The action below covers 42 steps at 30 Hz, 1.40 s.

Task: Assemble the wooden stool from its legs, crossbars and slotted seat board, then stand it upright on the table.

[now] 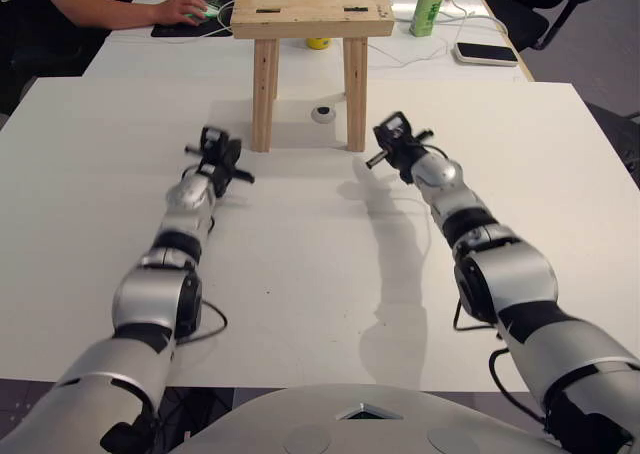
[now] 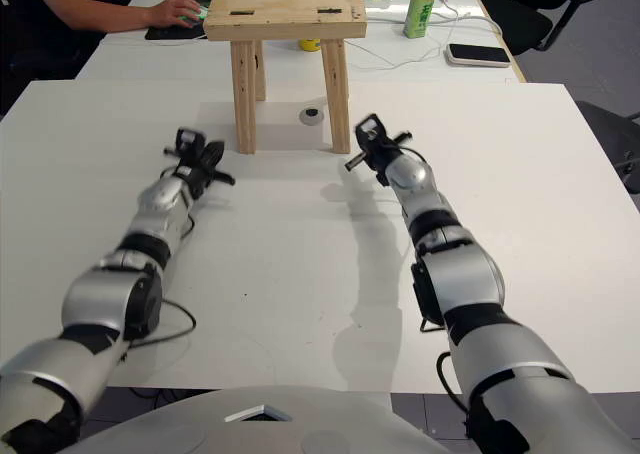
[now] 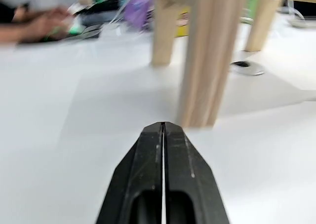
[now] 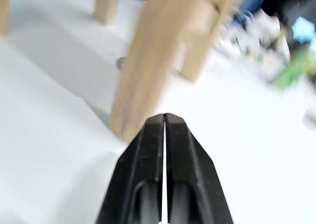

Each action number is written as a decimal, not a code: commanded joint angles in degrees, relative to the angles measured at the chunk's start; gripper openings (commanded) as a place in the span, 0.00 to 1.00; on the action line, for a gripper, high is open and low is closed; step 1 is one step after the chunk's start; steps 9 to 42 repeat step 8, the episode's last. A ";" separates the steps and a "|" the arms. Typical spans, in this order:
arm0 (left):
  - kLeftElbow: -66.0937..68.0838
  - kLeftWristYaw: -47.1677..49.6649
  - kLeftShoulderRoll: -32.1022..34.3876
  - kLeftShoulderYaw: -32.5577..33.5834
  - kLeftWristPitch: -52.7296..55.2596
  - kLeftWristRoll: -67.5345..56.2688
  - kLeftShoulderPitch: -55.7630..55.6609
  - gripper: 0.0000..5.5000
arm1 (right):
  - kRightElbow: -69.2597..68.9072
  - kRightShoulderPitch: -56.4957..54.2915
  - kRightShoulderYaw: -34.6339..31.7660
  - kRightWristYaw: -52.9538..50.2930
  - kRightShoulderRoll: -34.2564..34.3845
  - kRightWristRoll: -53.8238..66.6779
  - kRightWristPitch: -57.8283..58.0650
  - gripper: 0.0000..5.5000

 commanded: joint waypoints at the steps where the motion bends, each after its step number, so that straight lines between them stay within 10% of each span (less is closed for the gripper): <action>1: -16.60 5.82 -3.90 3.71 -1.13 -2.02 20.37 0.00 | -26.53 21.82 -8.19 3.07 3.75 14.32 9.00 0.00; 8: -16.49 22.88 -6.60 -1.18 -5.95 11.36 5.32 0.00 | -25.60 11.78 -9.61 -8.03 3.09 11.07 11.54 0.00; 42: -16.49 22.88 -6.60 -1.18 -5.95 11.36 5.32 0.00 | -25.60 11.78 -9.61 -8.03 3.09 11.07 11.54 0.00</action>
